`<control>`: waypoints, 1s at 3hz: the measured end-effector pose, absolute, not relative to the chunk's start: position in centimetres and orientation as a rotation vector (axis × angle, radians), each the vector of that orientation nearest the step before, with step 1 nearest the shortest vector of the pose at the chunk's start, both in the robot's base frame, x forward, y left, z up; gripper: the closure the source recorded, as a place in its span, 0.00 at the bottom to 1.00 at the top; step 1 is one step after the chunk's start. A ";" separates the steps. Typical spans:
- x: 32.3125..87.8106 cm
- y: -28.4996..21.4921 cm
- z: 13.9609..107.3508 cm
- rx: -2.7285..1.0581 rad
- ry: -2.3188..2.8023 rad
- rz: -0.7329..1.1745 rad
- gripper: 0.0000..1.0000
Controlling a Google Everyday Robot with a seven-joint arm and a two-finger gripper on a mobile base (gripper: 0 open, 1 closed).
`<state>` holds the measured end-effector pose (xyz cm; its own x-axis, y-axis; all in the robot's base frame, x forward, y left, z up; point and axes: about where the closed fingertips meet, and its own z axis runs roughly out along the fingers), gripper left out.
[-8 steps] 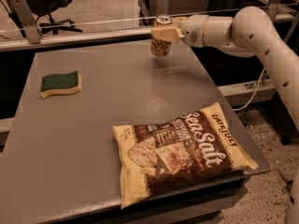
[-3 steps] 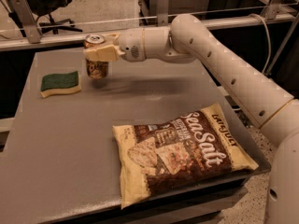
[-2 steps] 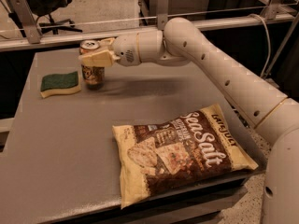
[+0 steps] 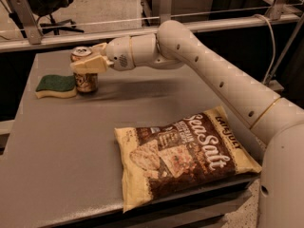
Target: Move orange can near sponge
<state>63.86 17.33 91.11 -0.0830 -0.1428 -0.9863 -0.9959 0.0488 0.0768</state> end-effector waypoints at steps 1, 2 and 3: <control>63.6 17.8 90.6 -1.260 1.395 1.170 0.16; 63.7 17.9 90.5 -1.274 1.383 1.155 0.00; 64.3 16.6 91.3 -1.280 1.374 1.102 0.00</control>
Offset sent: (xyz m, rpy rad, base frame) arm 0.0034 -0.0007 -0.0059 -0.0182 -0.0424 0.0103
